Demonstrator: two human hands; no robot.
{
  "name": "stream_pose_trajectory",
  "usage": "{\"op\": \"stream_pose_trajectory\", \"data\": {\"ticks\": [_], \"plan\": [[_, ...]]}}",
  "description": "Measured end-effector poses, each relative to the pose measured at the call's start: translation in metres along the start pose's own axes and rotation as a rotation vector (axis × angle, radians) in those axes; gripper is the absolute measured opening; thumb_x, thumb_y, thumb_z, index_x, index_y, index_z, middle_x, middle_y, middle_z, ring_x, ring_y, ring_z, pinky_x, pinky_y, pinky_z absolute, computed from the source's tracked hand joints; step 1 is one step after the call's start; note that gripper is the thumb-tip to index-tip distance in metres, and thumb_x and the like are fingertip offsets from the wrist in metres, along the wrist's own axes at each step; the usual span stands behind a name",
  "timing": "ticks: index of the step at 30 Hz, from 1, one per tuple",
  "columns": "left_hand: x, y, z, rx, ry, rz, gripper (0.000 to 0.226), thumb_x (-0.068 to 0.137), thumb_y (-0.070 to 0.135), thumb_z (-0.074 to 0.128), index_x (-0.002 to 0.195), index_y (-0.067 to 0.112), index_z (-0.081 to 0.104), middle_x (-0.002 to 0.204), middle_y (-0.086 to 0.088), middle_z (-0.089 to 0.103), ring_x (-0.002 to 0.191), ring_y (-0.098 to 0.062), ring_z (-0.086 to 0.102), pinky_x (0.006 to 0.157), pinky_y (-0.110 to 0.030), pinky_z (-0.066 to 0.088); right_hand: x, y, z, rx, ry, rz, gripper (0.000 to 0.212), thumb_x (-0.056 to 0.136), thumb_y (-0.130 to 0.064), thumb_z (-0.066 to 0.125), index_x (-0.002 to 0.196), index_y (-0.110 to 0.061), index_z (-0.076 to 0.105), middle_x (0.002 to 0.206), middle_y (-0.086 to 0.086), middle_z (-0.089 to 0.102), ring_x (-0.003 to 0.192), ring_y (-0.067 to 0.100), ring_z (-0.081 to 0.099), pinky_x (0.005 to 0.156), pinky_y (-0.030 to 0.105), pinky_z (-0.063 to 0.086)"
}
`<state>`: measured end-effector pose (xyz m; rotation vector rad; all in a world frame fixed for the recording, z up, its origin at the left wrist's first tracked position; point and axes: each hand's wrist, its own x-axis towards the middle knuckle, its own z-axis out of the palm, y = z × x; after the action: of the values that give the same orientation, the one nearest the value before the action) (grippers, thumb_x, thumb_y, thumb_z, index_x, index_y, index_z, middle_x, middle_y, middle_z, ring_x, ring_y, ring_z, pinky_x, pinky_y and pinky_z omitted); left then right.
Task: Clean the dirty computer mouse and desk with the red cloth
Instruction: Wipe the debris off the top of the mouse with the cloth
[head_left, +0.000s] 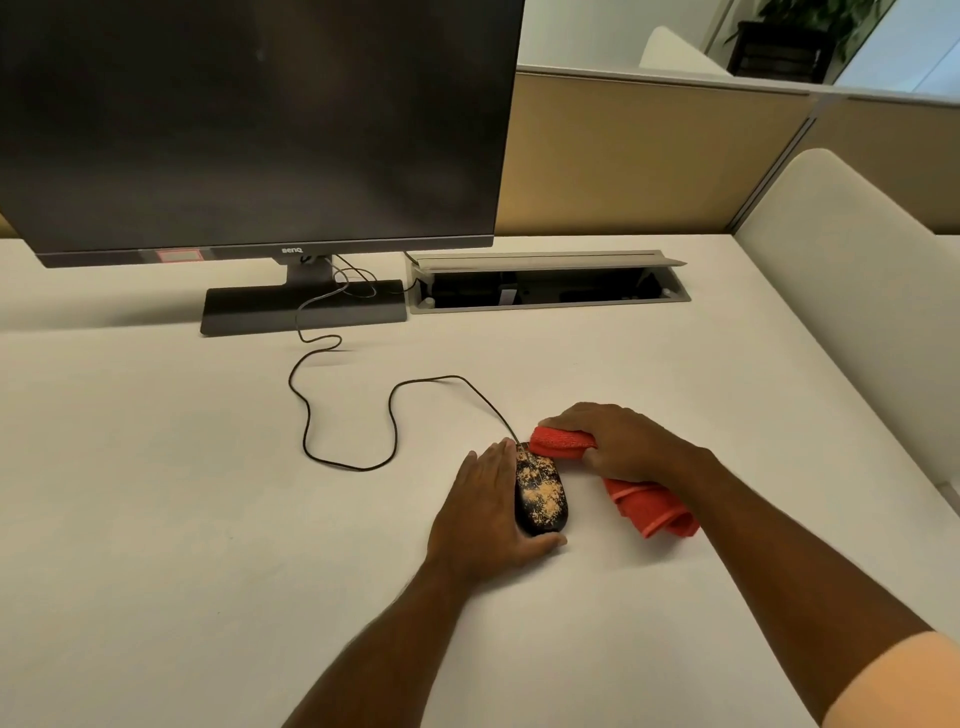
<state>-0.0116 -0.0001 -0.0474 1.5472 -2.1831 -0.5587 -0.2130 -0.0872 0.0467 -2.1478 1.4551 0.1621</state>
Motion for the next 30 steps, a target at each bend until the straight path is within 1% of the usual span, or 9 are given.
{"op": "stream_pose_trajectory", "data": {"ticks": [3, 6, 9, 12, 14, 19, 24, 26, 30], "plan": [[0.0, -0.001, 0.001, -0.004, 0.001, -0.007, 0.124, 0.067, 0.088, 0.049, 0.154, 0.009, 0.011, 0.161, -0.007, 0.022, 0.148, -0.018, 0.015, 0.12, -0.03, -0.006, -0.003, 0.005, -0.005, -0.032, 0.002, 0.025, 0.063, 0.078, -0.01, 0.057, 0.133, -0.04, 0.052, 0.129, -0.011, 0.057, 0.113, 0.017, 0.055, 0.094, 0.04, 0.045], [0.0, -0.001, 0.001, 0.001, -0.005, -0.005, 0.124, 0.067, 0.088, 0.048, 0.154, 0.009, 0.009, 0.162, -0.007, 0.02, 0.149, -0.017, 0.013, 0.12, -0.03, -0.008, -0.001, 0.004, -0.01, -0.031, 0.055, 0.048, 0.062, 0.079, -0.012, 0.057, 0.134, -0.04, 0.052, 0.136, -0.011, 0.052, 0.115, 0.019, 0.054, 0.093, 0.04, 0.045], [-0.001, 0.001, 0.0, -0.001, -0.003, -0.019, 0.124, 0.067, 0.088, 0.048, 0.155, 0.01, 0.008, 0.162, -0.005, 0.019, 0.15, -0.015, 0.011, 0.12, -0.03, -0.007, 0.005, -0.001, -0.011, -0.076, 0.075, 0.048, 0.064, 0.081, -0.015, 0.056, 0.138, -0.043, 0.045, 0.147, -0.008, 0.043, 0.122, 0.023, 0.051, 0.097, 0.043, 0.044], [0.0, 0.002, -0.001, -0.001, 0.007, -0.027, 0.124, 0.067, 0.088, 0.049, 0.155, 0.011, 0.008, 0.162, -0.005, 0.019, 0.149, -0.014, 0.01, 0.12, -0.028, -0.008, 0.012, -0.009, -0.011, -0.136, 0.021, 0.037, 0.068, 0.081, -0.018, 0.057, 0.14, -0.047, 0.039, 0.153, -0.01, 0.035, 0.127, 0.024, 0.048, 0.097, 0.043, 0.043], [0.0, 0.003, -0.002, 0.003, 0.004, -0.029, 0.124, 0.066, 0.088, 0.049, 0.155, 0.011, 0.008, 0.162, -0.005, 0.019, 0.149, -0.014, 0.011, 0.122, -0.031, -0.002, 0.014, -0.012, -0.01, -0.173, -0.019, 0.022, 0.071, 0.081, -0.019, 0.056, 0.141, -0.05, 0.035, 0.155, -0.012, 0.031, 0.131, 0.022, 0.045, 0.097, 0.042, 0.042], [0.0, 0.005, -0.005, 0.017, -0.01, -0.033, 0.125, 0.066, 0.085, 0.053, 0.154, 0.007, 0.011, 0.161, -0.006, 0.023, 0.149, -0.016, 0.016, 0.123, -0.036, 0.005, 0.009, -0.013, -0.007, -0.196, -0.092, 0.008, 0.068, 0.083, -0.02, 0.057, 0.138, -0.055, 0.037, 0.154, -0.013, 0.034, 0.133, 0.02, 0.042, 0.099, 0.043, 0.04], [0.0, 0.006, -0.005, 0.028, -0.014, -0.05, 0.125, 0.065, 0.086, 0.054, 0.154, 0.009, 0.011, 0.16, -0.004, 0.024, 0.148, -0.016, 0.016, 0.123, -0.036, 0.007, -0.005, -0.003, -0.016, -0.217, -0.145, -0.04, 0.066, 0.079, -0.017, 0.053, 0.13, -0.059, 0.045, 0.151, -0.013, 0.039, 0.129, 0.02, 0.045, 0.093, 0.04, 0.039], [0.0, 0.006, -0.005, 0.029, -0.01, -0.052, 0.125, 0.065, 0.086, 0.053, 0.154, 0.009, 0.011, 0.16, -0.004, 0.024, 0.148, -0.016, 0.016, 0.123, -0.036, 0.007, -0.007, 0.001, -0.019, -0.212, -0.131, -0.022, 0.065, 0.079, -0.017, 0.053, 0.129, -0.058, 0.046, 0.153, -0.011, 0.036, 0.129, 0.022, 0.046, 0.093, 0.041, 0.04], [-0.001, 0.006, -0.004, 0.043, -0.006, -0.058, 0.126, 0.065, 0.088, 0.051, 0.155, 0.01, 0.011, 0.161, -0.005, 0.024, 0.148, -0.016, 0.016, 0.123, -0.035, 0.006, 0.003, -0.004, -0.02, -0.216, 0.002, 0.066, 0.063, 0.084, -0.02, 0.056, 0.138, -0.05, 0.042, 0.156, -0.004, 0.029, 0.13, 0.029, 0.043, 0.096, 0.044, 0.04]]}}
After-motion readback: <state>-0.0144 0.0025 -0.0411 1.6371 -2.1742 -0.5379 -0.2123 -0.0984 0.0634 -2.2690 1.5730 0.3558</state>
